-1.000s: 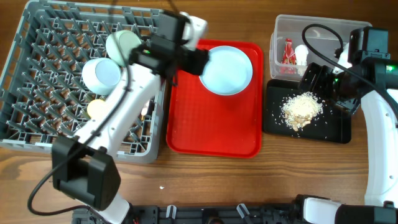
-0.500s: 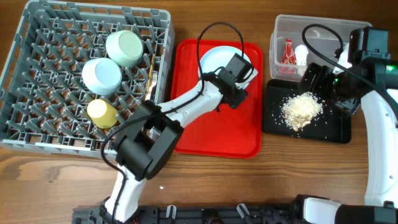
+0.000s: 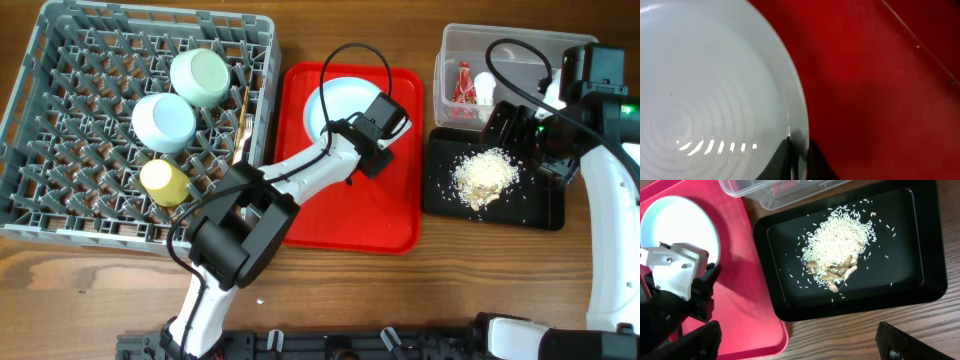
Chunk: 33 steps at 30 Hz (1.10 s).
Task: Sort waste into correct bins and load items into the dishwasher rack
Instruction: 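Reach the left gripper toward the white plate on the red tray, then grip the white plate's rim with the left gripper and tilt it up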
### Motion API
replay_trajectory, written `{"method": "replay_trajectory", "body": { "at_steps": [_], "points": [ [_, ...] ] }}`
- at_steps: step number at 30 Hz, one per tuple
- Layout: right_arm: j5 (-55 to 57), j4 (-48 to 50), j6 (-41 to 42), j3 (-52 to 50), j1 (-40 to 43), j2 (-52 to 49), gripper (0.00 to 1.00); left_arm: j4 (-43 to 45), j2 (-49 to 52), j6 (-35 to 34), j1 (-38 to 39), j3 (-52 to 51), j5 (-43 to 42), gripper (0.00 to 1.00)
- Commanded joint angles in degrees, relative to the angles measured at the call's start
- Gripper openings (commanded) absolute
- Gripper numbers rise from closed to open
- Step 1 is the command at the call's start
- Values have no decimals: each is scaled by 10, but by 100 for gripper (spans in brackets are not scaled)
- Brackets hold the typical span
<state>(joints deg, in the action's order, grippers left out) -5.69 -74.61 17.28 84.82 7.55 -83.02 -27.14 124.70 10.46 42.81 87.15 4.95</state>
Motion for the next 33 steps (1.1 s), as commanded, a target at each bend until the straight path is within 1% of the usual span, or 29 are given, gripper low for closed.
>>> {"method": "replay_trajectory", "body": {
  "at_steps": [1,4,5,7,14,16,19,22,24,25,26,29,32,33],
  "points": [
    [6,-1,-7,-2,1,0,100,-9,19,-2,-4,-27,17,5],
    [6,0,-8,-2,1,0,100,-9,13,-1,-4,-23,82,4],
    [6,0,-8,-2,1,0,100,-9,8,-1,-4,-23,87,4],
    [6,0,-8,-2,1,0,100,-9,-9,12,-4,-21,87,4],
    [6,0,-8,-2,1,0,100,-9,-114,12,-4,-20,86,4],
    [6,0,-8,-2,1,0,100,-9,-149,9,-4,-20,86,4],
    [6,-1,-7,-2,1,0,100,-9,-192,-21,-9,-20,86,4],
    [6,-1,-7,-2,1,0,100,-15,-200,-21,-12,-20,86,4],
    [6,-1,-7,-2,1,0,100,-31,-191,-21,-12,-21,69,22],
    [6,-1,-7,-2,1,0,100,-40,-184,-21,-12,-21,50,29],
    [6,-1,-7,-2,1,0,100,-52,-172,-21,-12,-21,29,39],
    [6,-1,-7,-2,1,0,99,-74,-136,-21,-12,-21,25,47],
    [6,-1,-8,-2,1,0,100,-79,-88,-19,-19,-21,25,52],
    [6,-1,-8,-2,1,0,100,-79,-75,-19,-24,-21,23,52]
  ]
}}
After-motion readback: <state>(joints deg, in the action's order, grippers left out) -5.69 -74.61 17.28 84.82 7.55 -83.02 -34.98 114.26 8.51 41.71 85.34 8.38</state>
